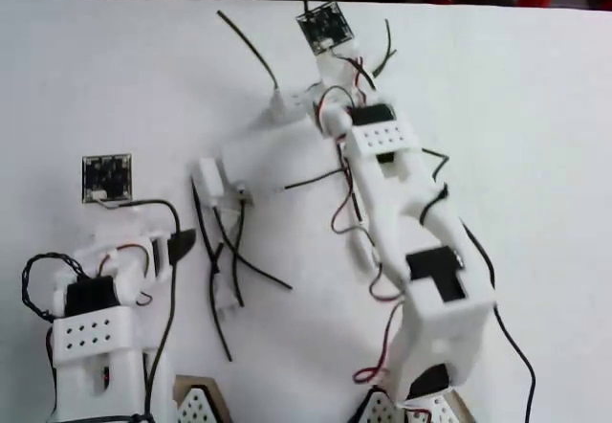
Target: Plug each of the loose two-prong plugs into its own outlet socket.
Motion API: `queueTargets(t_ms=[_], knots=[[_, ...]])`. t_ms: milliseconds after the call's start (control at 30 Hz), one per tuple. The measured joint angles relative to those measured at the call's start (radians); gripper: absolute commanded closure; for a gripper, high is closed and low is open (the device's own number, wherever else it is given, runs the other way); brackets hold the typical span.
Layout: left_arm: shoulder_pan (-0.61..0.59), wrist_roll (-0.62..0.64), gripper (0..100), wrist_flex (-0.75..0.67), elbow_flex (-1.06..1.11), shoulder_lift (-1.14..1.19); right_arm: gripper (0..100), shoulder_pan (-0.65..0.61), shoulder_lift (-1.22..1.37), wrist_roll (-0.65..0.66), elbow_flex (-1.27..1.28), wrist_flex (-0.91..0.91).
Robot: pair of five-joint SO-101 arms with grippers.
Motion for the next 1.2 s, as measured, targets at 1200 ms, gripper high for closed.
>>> queueTargets(t_ms=[1200], knots=[[0.000, 0.000, 64, 0.000, 0.000, 0.000, 91.0, -0.275, -0.032, -0.565, -0.212, 0.852]])
